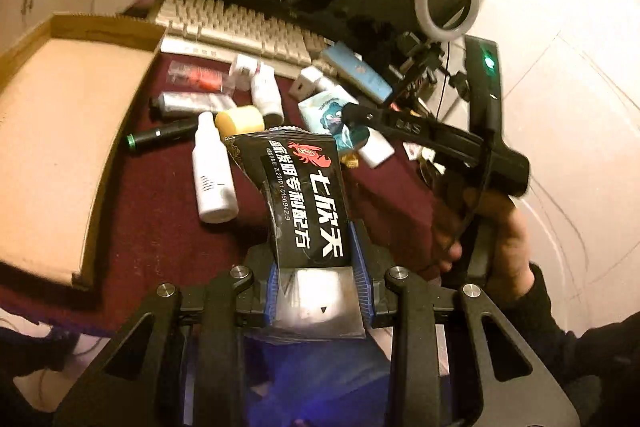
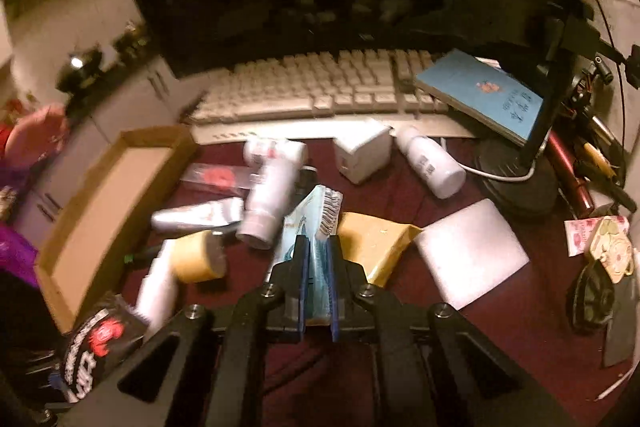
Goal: Organize objects
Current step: 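Grasp the blue cartoon tissue pack with the right gripper, then carry the snack bag with the left gripper while the right carries the tissue pack to the tray, then open the left gripper over the tray while the right gripper releases the tissue pack, then grasp the white spray bottle with the left gripper while the right grasps a black pen, then carry the spray bottle and black pen into the cardboard tray with both grippers, then open both grippers to drop the spray bottle and pen in the tray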
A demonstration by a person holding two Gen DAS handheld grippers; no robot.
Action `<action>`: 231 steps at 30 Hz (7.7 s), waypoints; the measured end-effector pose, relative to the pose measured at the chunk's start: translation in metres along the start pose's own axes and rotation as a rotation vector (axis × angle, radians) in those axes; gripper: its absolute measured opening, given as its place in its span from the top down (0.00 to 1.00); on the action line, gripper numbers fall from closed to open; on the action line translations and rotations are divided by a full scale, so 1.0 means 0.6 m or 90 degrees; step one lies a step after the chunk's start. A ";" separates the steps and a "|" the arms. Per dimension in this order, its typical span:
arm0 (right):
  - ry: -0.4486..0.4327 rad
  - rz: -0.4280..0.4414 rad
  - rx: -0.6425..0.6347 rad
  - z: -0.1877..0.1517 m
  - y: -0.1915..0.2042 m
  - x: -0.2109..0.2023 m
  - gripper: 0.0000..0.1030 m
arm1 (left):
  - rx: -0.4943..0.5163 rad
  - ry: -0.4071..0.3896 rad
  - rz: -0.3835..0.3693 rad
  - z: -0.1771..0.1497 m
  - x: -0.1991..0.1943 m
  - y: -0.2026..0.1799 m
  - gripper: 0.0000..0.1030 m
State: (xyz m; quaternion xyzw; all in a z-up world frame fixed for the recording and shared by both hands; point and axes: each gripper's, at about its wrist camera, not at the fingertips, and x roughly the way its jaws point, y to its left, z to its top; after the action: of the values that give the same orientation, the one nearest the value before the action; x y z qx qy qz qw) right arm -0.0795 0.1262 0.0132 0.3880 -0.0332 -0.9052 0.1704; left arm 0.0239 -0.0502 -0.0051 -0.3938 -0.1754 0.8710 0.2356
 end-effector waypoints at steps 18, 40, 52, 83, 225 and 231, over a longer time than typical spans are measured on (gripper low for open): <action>-0.028 0.313 -0.060 -0.011 0.113 -0.022 0.94 | -0.092 -0.129 0.247 0.018 -0.114 0.028 0.71; 0.087 0.292 -0.154 -0.003 0.327 0.154 0.94 | -0.158 -0.059 0.354 0.039 -0.101 0.209 0.71; 0.100 0.239 -0.189 -0.029 0.298 0.134 0.95 | -0.145 -0.035 0.322 0.050 -0.081 0.182 0.71; 0.089 0.337 -0.140 -0.065 0.219 0.040 0.92 | -0.185 -0.112 0.501 0.027 -0.151 0.149 0.49; 0.137 0.243 -0.095 0.084 0.291 0.263 0.87 | -0.302 -0.069 0.318 0.155 -0.026 0.279 0.72; 0.136 0.231 -0.112 0.075 0.295 0.270 0.87 | -0.306 -0.053 0.327 0.145 -0.013 0.285 0.72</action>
State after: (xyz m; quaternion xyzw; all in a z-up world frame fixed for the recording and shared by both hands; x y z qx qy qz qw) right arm -0.1654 -0.0975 -0.0332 0.4528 -0.0054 -0.8131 0.3657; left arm -0.0851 -0.2065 -0.0295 -0.4336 -0.2797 0.8510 -0.0979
